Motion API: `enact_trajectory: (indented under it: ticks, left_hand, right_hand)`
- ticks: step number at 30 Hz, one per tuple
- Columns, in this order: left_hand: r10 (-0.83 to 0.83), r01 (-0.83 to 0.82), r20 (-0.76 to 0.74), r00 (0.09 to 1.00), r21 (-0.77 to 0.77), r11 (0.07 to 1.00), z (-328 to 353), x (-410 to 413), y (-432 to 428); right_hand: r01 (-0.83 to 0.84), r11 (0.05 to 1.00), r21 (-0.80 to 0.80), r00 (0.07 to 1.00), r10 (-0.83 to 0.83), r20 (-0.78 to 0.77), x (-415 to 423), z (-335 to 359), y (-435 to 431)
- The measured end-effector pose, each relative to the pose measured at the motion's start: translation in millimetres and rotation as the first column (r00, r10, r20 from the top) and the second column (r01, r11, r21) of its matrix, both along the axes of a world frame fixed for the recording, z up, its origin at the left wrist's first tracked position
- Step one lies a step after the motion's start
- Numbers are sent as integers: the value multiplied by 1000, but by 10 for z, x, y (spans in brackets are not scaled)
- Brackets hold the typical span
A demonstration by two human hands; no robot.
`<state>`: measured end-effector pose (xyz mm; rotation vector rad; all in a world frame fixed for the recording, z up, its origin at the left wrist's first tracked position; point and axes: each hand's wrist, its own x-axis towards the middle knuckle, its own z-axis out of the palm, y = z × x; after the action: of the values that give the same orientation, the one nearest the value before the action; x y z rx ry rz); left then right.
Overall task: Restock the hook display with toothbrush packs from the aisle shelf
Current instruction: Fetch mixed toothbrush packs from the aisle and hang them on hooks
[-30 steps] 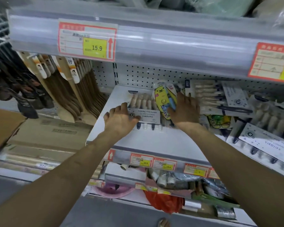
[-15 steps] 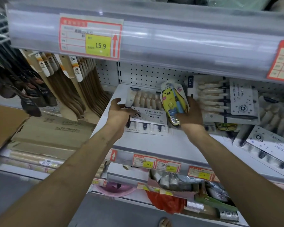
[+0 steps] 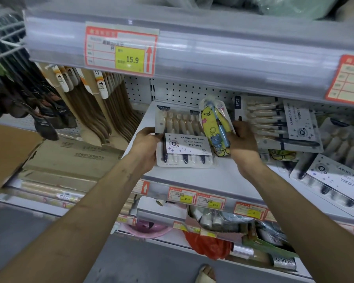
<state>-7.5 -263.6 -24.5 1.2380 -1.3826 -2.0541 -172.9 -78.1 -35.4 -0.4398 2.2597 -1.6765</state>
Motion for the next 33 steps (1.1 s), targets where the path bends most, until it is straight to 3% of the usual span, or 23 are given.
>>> enact_trajectory:
  ticks: [8,13,22,28,30,33]
  left_hand:
    - [78,-81,-51,996,-60,995,110,362,38]
    - [93,-102,-90,992,-105,989,244,647,75]
    - [-18,3,-182,983,-82,997,444,1225,677]
    - [-290,280,-142,946,-87,956,548,934,1726]
    - [-437,426,-141,888,-104,899,586,620,2389]
    - [-551,543,-128,824,-96,834,591,297,3179]
  right_hand:
    - [77,988,-136,994,-66,88,365,311,173]
    - [85,989,-122,985,-65,158,644,394,259]
    - [205,956,-210,952,-145,270,1705,714,1292]
    - [472,856,-210,863,-401,307,1929,833,2621]
    - [615,766,-186,776,-548,311,1943,897,3354]
    - [724,659,-204,681,-636,364,1998,879,4131]
